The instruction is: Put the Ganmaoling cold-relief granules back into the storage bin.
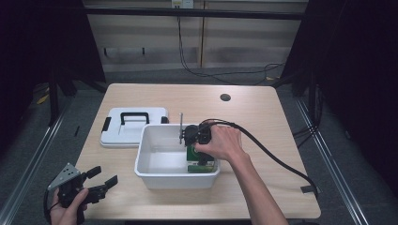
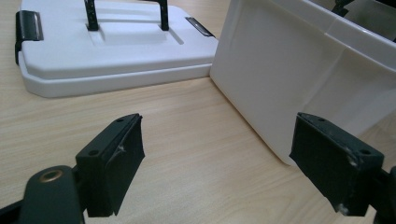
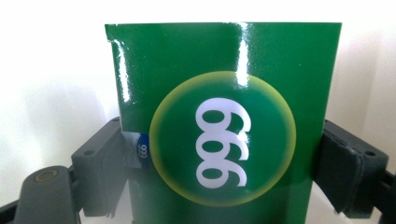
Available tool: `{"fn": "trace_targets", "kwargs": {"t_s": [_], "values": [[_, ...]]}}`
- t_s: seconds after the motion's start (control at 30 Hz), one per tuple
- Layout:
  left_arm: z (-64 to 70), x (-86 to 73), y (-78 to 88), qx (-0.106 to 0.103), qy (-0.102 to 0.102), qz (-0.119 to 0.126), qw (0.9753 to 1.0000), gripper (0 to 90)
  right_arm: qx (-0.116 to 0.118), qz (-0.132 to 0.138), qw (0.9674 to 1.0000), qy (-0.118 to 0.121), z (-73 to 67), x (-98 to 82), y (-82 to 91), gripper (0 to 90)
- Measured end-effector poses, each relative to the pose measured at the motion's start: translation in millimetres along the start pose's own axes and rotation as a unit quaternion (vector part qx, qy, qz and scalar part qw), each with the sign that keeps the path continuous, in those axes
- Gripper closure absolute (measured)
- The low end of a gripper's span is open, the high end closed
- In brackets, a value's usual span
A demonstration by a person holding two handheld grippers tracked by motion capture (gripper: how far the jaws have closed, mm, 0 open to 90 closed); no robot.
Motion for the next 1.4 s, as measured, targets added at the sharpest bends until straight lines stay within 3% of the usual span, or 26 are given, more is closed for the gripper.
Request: {"fn": "trace_targets", "kwargs": {"t_s": [0.1, 0.23, 0.7, 0.97, 1.13, 1.4], "values": [[0.2, 0.0, -0.2, 0.000, 0.001, 0.001, 1.0000, 16.8, -0.015, -0.007, 0.9999, -0.003, 2.8, -0.5, -2.3, 13.4], [0.2, 0.0, -0.4, 0.000, 0.002, 0.000, 1.0000, 16.8, -0.014, -0.006, 0.9998, 0.009, 2.9, -1.7, -1.9, 13.4], [0.1, 0.0, -0.5, 0.002, 0.001, 0.000, 1.0000, 16.8, -0.012, 0.000, 0.9999, 0.003, 0.9, -4.4, 4.6, 12.8], [-0.1, -0.1, -0.6, 0.003, 0.000, 0.000, 1.0000, 17.0, -0.018, 0.020, 0.9996, -0.006, -2.0, -7.2, 20.5, 13.8], [-0.2, -0.2, -1.4, 0.002, -0.002, -0.002, 1.0000, 17.0, -0.034, 0.050, 0.9981, -0.009, 0.7, -6.2, 26.2, 14.1], [-0.8, -0.4, -3.0, 0.002, 0.002, -0.004, 1.0000, 17.0, -0.037, 0.087, 0.9954, -0.019, 0.9, -4.0, 32.9, 14.2]]}}
Point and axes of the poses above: each handheld gripper's, and its own axes: y roughly backward along the jaws, x roughly out of its top, z roughly to its right, the point moved 10 cm from there along -y, roughly forward along the jaws, and after that the axes turned 6 degrees about y, right-handed, at the moved point
